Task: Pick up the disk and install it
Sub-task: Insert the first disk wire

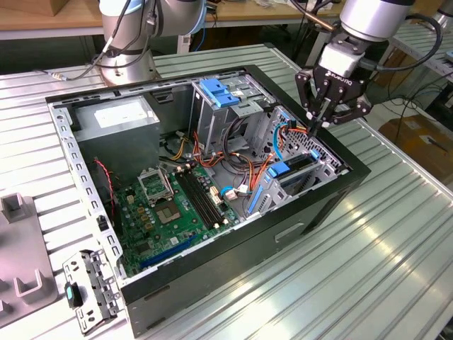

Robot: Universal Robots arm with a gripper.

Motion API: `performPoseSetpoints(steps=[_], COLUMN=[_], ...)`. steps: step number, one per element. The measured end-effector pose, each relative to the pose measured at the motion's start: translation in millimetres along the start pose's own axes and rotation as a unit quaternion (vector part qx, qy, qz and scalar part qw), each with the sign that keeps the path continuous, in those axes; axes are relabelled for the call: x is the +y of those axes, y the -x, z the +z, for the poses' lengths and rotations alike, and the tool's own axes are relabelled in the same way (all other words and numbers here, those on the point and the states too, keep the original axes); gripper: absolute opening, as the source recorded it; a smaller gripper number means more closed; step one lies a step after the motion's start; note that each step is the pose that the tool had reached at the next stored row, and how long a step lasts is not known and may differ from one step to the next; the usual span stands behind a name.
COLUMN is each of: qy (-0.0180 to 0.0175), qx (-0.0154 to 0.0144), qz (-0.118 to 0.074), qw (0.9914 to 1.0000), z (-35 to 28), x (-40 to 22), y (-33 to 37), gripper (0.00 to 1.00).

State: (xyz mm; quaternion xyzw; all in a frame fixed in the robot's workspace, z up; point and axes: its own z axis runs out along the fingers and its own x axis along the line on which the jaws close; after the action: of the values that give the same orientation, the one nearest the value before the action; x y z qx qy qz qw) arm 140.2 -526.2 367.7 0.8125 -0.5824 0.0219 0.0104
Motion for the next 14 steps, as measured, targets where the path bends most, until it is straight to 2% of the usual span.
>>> performPoseSetpoints(steps=[6,11,14], qy=[0.0004,0.0004,0.0012], qx=[0.0,0.0,0.0002], qz=[0.008,0.008,0.025], qw=[0.99997,0.99997,0.99969], z=[0.0,0.0,0.5], x=[6.2,7.2,7.3], y=[2.1,2.5,2.6], gripper=[0.17,0.17,0.17])
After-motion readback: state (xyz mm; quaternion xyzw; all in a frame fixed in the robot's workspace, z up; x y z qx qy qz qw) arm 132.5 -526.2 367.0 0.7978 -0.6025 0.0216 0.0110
